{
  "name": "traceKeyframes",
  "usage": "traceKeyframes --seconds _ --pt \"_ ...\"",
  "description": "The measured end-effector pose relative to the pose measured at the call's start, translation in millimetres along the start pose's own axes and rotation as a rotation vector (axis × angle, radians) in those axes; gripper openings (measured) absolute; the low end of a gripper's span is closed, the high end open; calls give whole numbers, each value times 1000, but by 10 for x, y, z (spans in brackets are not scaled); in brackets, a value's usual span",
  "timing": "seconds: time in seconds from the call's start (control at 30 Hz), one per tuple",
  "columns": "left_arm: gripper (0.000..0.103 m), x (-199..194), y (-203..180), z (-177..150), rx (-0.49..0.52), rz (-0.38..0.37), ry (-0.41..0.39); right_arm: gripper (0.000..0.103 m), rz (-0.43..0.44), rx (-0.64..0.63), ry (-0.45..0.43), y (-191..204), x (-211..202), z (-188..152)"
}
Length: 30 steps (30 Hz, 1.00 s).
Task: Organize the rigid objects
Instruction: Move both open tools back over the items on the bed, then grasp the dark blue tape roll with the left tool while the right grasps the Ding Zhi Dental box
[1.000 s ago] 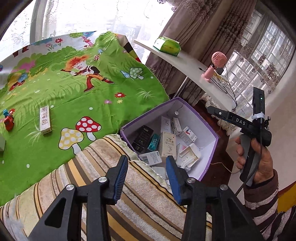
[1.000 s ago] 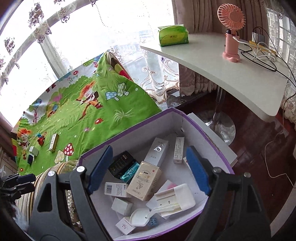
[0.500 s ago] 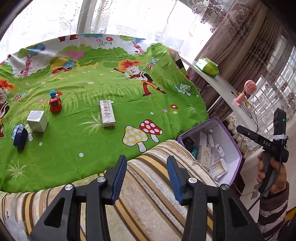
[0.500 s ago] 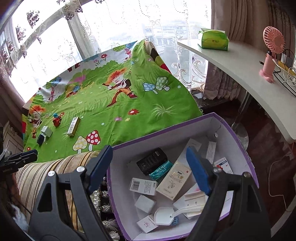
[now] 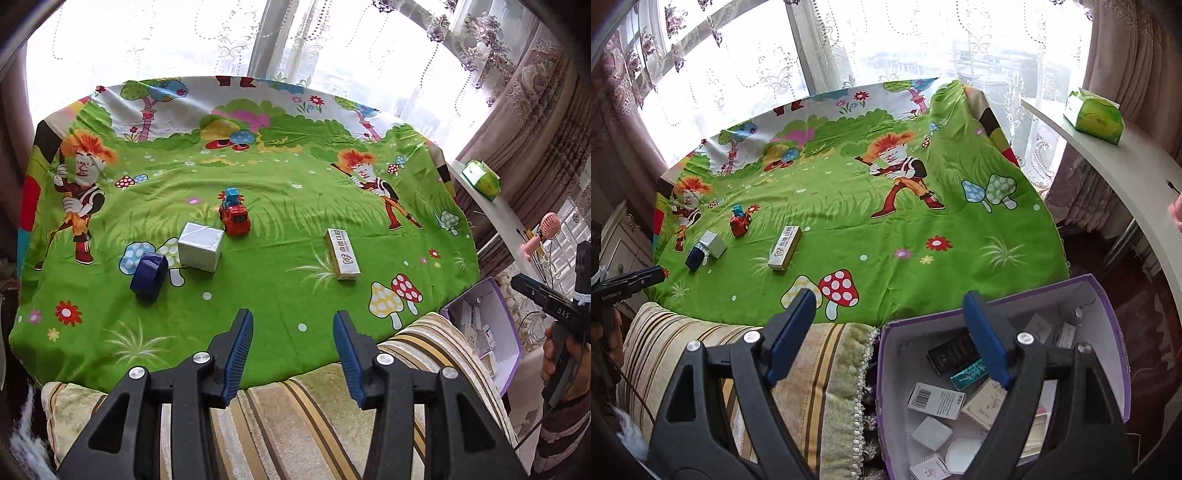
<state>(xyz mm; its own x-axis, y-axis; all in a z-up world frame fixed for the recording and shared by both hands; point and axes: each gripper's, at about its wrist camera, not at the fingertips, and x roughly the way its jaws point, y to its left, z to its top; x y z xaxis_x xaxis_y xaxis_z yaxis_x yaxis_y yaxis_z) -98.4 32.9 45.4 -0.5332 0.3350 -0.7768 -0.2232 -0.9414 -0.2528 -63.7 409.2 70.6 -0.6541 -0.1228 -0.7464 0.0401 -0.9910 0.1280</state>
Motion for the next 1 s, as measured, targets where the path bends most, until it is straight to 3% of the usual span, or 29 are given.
traceKeyframes --seconds 0.43,0.7,1.0 --pt "47 323 764 181 -81 154 42 84 42 -80 58 726 676 285" --pt "52 632 1006 267 -66 255 104 84 61 -143 127 1246 1218 339" --pt "53 932 1234 370 -76 281 157 84 50 -192 202 1629 1783 397"
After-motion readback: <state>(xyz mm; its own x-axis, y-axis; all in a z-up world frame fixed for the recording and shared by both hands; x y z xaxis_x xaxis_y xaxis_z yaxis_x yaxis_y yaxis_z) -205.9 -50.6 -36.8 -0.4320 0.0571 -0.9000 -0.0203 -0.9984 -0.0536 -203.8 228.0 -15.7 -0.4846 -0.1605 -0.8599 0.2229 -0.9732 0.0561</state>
